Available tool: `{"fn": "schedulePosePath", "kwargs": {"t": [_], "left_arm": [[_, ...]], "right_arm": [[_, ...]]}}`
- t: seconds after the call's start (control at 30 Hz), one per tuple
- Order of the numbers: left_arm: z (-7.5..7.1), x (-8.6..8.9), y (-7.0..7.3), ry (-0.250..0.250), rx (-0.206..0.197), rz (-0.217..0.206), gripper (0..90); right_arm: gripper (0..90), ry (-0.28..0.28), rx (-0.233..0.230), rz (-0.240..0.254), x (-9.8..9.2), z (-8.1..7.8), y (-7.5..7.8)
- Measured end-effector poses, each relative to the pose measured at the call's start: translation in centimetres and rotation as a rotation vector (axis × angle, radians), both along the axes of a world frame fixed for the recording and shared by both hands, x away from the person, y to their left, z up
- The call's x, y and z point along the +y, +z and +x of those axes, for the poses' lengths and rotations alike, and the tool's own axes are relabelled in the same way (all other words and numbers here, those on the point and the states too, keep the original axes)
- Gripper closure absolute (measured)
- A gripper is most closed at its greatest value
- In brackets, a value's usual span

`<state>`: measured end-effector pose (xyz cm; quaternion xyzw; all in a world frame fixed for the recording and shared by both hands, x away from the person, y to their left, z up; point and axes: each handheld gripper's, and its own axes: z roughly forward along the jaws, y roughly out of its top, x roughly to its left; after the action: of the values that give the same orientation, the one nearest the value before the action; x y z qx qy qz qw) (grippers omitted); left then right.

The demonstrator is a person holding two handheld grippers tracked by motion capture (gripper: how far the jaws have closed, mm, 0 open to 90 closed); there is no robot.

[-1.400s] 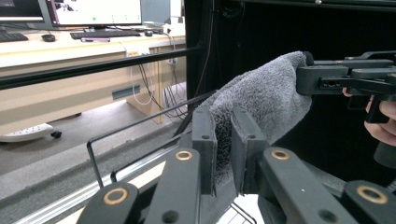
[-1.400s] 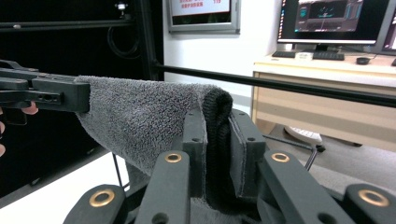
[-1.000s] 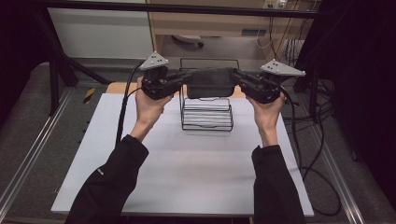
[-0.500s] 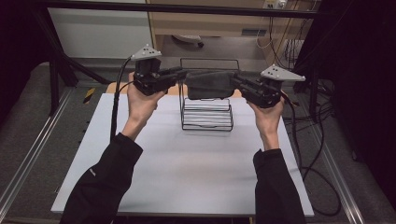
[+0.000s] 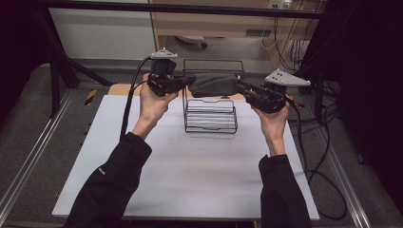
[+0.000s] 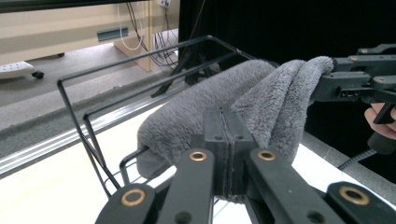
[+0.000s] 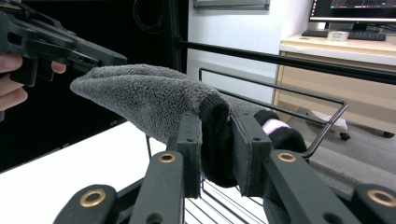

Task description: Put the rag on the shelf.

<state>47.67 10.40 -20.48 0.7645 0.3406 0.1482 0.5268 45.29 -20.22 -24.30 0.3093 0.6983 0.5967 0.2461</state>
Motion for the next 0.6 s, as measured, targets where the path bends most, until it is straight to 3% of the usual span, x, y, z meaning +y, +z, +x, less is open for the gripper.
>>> {"fn": "schedulePosePath", "kwargs": {"t": [0.1,0.33,0.47,0.6], "left_arm": [[-0.1,0.0,-0.4,-0.01,0.004,0.009,89.6],[-0.5,-0.2,-1.5,-0.018,-0.004,0.057,89.6],[-0.7,-0.4,-2.2,-0.023,-0.002,0.079,89.6],[-0.6,-0.5,-3.0,-0.027,0.007,0.096,89.6]], "right_arm": [[71.0,0.006,0.001,-0.001,-0.1,-0.2,0.0],[49.9,0.045,0.027,0.008,-0.5,-0.7,0.2],[42.5,0.049,0.025,0.014,-0.6,-0.9,0.5],[43.8,0.052,0.01,0.021,-0.4,-1.0,0.9]]}}
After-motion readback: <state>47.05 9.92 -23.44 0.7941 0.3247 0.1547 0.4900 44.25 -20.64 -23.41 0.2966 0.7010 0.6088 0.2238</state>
